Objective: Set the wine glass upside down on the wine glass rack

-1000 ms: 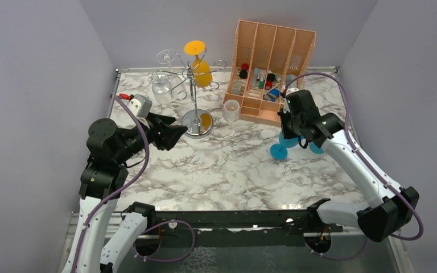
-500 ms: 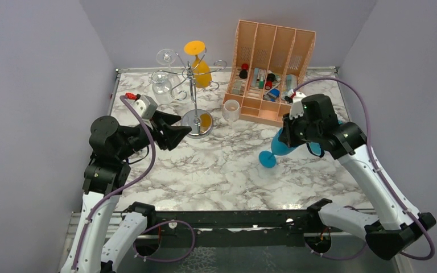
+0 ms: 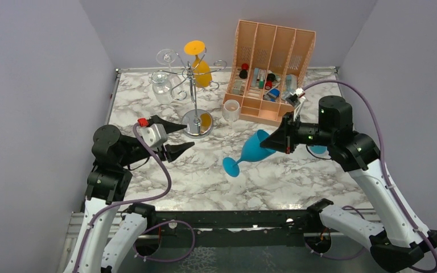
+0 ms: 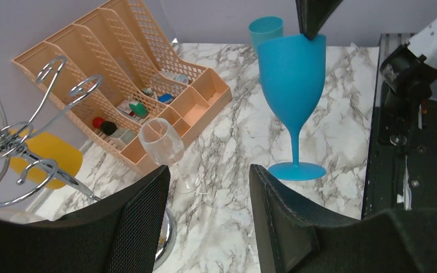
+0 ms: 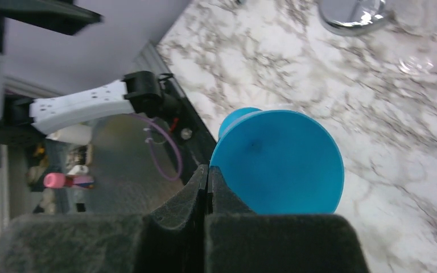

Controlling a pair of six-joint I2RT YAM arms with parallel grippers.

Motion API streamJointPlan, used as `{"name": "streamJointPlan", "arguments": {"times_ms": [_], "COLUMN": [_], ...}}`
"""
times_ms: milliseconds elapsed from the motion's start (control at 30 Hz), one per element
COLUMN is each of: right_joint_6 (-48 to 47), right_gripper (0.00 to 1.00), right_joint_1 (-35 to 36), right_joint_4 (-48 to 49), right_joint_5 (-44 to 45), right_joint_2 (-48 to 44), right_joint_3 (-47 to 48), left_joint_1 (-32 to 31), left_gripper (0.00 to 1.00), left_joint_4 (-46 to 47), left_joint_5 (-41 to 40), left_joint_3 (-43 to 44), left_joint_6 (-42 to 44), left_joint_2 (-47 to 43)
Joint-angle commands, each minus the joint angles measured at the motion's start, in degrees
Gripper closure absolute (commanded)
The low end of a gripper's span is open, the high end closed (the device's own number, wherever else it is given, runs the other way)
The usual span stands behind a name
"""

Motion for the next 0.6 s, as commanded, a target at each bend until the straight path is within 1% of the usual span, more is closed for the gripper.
{"name": "streamJointPlan", "arguments": {"times_ms": [0,200,333,433,567], "right_joint_6": [9.3,16.2,20.2,21.8,22.7], "right_gripper": [0.99,0.99,0.99,0.99,0.99], "right_joint_1": [0.2,0.3,0.3,0.3,0.3], "right_joint_4": [13.1,21.4,25.9,27.9,29.6], "right_joint_5": [-12.4,-16.8,-18.4,-19.5,-20.4], "right_joint_2": [-2.0,-2.8,-2.6,-1.9,-1.1], "right_joint_3": [-1.6,-2.8,-3.8,-3.7,-3.4], "left_joint_1": [-0.2,-0.2,-0.2,-0.2,-0.2], "left_gripper": [0.42,0.42,0.42,0.42,0.43], "left_joint_4": [-0.1,-0.1,-0.2,-0.1,-0.1], "left_joint_5": [10.0,15.2,22.9,27.4,30.3], "left_joint_3": [-2.2,-5.3,-7.2,-8.3,-8.9], "left_joint_6": [10.7,19.6,25.1,28.1,30.1], "left_joint_2": [-1.3,-3.2,-4.4,-3.8,-1.4]}}
